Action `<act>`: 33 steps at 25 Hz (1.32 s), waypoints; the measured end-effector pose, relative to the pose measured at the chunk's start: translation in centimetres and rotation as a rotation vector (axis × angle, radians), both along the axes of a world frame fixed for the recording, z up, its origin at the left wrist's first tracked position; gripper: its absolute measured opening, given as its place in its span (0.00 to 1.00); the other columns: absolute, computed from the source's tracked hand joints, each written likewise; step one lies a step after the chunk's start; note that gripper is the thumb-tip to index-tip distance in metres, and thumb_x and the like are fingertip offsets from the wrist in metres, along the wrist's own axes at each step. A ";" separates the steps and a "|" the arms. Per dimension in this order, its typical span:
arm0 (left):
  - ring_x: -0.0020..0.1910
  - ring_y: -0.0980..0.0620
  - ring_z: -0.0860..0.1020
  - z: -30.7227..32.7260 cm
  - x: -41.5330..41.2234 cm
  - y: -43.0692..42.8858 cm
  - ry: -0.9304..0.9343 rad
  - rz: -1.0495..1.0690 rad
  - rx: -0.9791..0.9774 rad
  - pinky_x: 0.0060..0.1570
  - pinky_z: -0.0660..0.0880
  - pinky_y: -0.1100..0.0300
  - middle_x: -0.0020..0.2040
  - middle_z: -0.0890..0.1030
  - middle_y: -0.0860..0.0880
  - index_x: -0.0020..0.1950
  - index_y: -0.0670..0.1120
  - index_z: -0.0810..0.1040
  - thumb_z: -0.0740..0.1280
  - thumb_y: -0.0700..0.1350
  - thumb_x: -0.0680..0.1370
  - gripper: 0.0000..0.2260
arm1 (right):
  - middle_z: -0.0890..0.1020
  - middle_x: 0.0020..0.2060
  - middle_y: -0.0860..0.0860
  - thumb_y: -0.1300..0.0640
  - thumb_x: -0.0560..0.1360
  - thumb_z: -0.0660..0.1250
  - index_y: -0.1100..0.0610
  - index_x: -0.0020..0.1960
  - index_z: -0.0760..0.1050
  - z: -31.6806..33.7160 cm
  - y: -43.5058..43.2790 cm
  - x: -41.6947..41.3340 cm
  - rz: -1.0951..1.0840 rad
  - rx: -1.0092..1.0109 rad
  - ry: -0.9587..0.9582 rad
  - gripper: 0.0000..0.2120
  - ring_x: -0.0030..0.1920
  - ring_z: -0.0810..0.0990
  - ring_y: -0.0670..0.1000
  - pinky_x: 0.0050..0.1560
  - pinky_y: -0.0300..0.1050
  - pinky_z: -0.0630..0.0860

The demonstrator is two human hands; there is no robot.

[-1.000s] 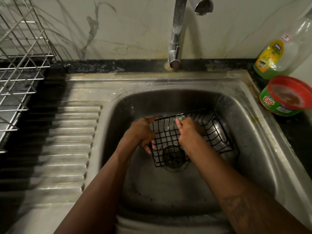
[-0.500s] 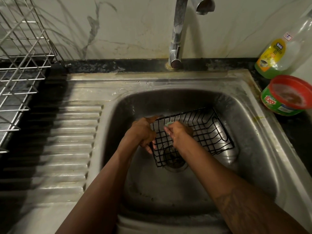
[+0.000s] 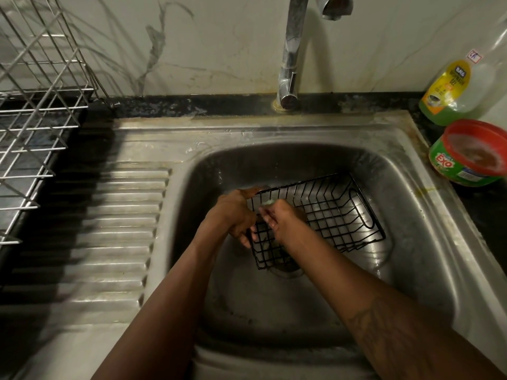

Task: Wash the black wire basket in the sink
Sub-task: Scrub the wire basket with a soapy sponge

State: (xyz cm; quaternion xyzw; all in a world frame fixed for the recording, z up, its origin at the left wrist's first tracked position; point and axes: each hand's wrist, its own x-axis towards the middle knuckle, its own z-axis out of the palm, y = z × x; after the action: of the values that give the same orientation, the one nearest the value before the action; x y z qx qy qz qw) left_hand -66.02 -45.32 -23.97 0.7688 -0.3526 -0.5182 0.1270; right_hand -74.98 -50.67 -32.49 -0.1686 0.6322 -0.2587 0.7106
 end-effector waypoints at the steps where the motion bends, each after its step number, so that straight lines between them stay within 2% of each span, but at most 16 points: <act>1: 0.31 0.49 0.85 0.0 -0.1 0.0 0.015 0.006 -0.005 0.29 0.82 0.53 0.37 0.85 0.43 0.80 0.63 0.54 0.68 0.31 0.78 0.42 | 0.85 0.46 0.57 0.65 0.80 0.63 0.62 0.48 0.79 -0.1 0.2 0.2 0.045 0.010 0.002 0.07 0.40 0.84 0.50 0.38 0.41 0.81; 4: 0.34 0.48 0.85 0.1 -0.2 0.1 0.020 0.000 -0.008 0.32 0.84 0.50 0.43 0.85 0.40 0.80 0.63 0.54 0.67 0.32 0.79 0.40 | 0.79 0.37 0.55 0.62 0.82 0.57 0.60 0.42 0.75 0.3 0.7 0.4 0.113 0.013 -0.013 0.13 0.36 0.77 0.51 0.33 0.43 0.74; 9: 0.30 0.50 0.84 0.2 -0.2 0.0 0.022 0.013 -0.010 0.29 0.83 0.52 0.42 0.84 0.41 0.80 0.62 0.57 0.66 0.33 0.80 0.36 | 0.83 0.41 0.56 0.65 0.80 0.61 0.64 0.52 0.80 0.8 0.3 0.5 0.060 0.031 -0.060 0.09 0.39 0.81 0.52 0.32 0.44 0.80; 11: 0.28 0.50 0.84 -0.1 -0.1 -0.2 0.022 0.052 0.001 0.28 0.82 0.51 0.41 0.84 0.40 0.79 0.58 0.61 0.66 0.33 0.80 0.33 | 0.83 0.40 0.56 0.69 0.77 0.63 0.63 0.49 0.80 1.6 0.1 0.6 0.039 0.001 -0.104 0.07 0.37 0.81 0.51 0.29 0.43 0.79; 12: 0.28 0.49 0.84 -0.2 0.0 -0.2 0.020 0.060 0.009 0.28 0.83 0.50 0.40 0.85 0.40 0.79 0.58 0.62 0.66 0.31 0.79 0.34 | 0.83 0.39 0.55 0.70 0.77 0.64 0.63 0.48 0.80 1.8 0.0 0.4 0.019 -0.021 -0.101 0.07 0.37 0.81 0.50 0.29 0.41 0.79; 14: 0.29 0.48 0.84 -0.5 0.1 -0.1 0.029 0.061 0.009 0.30 0.83 0.49 0.37 0.85 0.40 0.79 0.61 0.58 0.66 0.28 0.78 0.39 | 0.84 0.41 0.54 0.66 0.79 0.66 0.61 0.50 0.80 1.4 -0.4 -0.3 -0.018 -0.067 0.022 0.05 0.37 0.83 0.47 0.33 0.35 0.79; 16: 0.29 0.48 0.84 -0.5 0.2 -0.1 0.053 0.052 -0.004 0.31 0.83 0.48 0.35 0.85 0.42 0.79 0.63 0.57 0.65 0.27 0.77 0.42 | 0.84 0.43 0.54 0.61 0.80 0.67 0.60 0.55 0.80 0.7 -1.2 -1.9 -0.106 -0.078 0.115 0.06 0.39 0.85 0.46 0.35 0.34 0.80; 18: 0.29 0.49 0.84 -0.5 0.2 0.0 0.064 0.034 -0.006 0.27 0.81 0.52 0.37 0.85 0.42 0.79 0.63 0.57 0.66 0.27 0.77 0.42 | 0.83 0.42 0.53 0.60 0.80 0.66 0.62 0.60 0.78 -0.2 -2.2 -3.7 -0.178 -0.075 0.132 0.09 0.39 0.84 0.46 0.32 0.35 0.80; 21: 0.32 0.46 0.85 -0.9 0.3 -0.2 0.078 0.046 0.005 0.32 0.82 0.49 0.37 0.84 0.41 0.78 0.61 0.61 0.66 0.27 0.77 0.39 | 0.85 0.39 0.57 0.66 0.77 0.70 0.62 0.51 0.80 -0.3 -2.9 -4.9 -0.348 -0.100 0.205 0.04 0.34 0.85 0.48 0.35 0.40 0.82; 25: 0.32 0.46 0.85 -1.2 0.4 -0.3 0.099 0.055 0.014 0.30 0.82 0.49 0.38 0.84 0.40 0.78 0.65 0.58 0.65 0.26 0.77 0.42 | 0.85 0.43 0.58 0.71 0.77 0.66 0.59 0.57 0.81 1.6 -4.1 -5.1 -0.596 -0.262 0.136 0.13 0.37 0.86 0.50 0.43 0.47 0.85; 27: 0.30 0.47 0.85 -1.2 0.4 -0.3 0.079 0.043 0.016 0.28 0.81 0.52 0.40 0.85 0.40 0.79 0.65 0.57 0.65 0.27 0.77 0.43 | 0.85 0.44 0.58 0.70 0.76 0.68 0.60 0.56 0.82 1.7 -4.0 -5.5 -0.565 -0.281 0.129 0.12 0.40 0.87 0.52 0.46 0.47 0.85; 30: 0.32 0.46 0.85 -1.4 0.3 -0.4 0.072 0.037 0.026 0.32 0.82 0.50 0.38 0.85 0.40 0.78 0.62 0.60 0.66 0.27 0.76 0.40 | 0.86 0.40 0.54 0.65 0.76 0.71 0.61 0.52 0.82 -0.3 -3.2 -5.4 -0.429 -0.167 0.219 0.06 0.40 0.87 0.50 0.40 0.43 0.84; 31: 0.33 0.46 0.85 -1.4 0.3 -0.5 0.079 0.042 0.031 0.34 0.83 0.48 0.37 0.84 0.41 0.77 0.61 0.62 0.65 0.26 0.77 0.39 | 0.86 0.41 0.55 0.64 0.77 0.71 0.63 0.53 0.81 -0.7 -3.1 -5.3 -0.429 -0.136 0.164 0.05 0.41 0.87 0.50 0.39 0.42 0.83; 33: 0.30 0.46 0.84 -1.3 0.3 -0.4 0.087 0.050 0.029 0.32 0.83 0.47 0.35 0.83 0.41 0.76 0.61 0.62 0.64 0.26 0.77 0.38 | 0.84 0.56 0.58 0.61 0.81 0.64 0.64 0.62 0.78 -0.4 -3.3 -5.6 -0.400 -0.100 0.018 0.12 0.51 0.84 0.48 0.40 0.39 0.81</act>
State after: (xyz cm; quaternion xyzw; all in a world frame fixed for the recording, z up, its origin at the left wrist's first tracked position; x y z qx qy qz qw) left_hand -65.72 -45.74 -25.26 0.7558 -0.3198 -0.5530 0.1441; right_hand -80.55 -53.95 -32.88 -0.0771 0.6458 -0.4242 0.6301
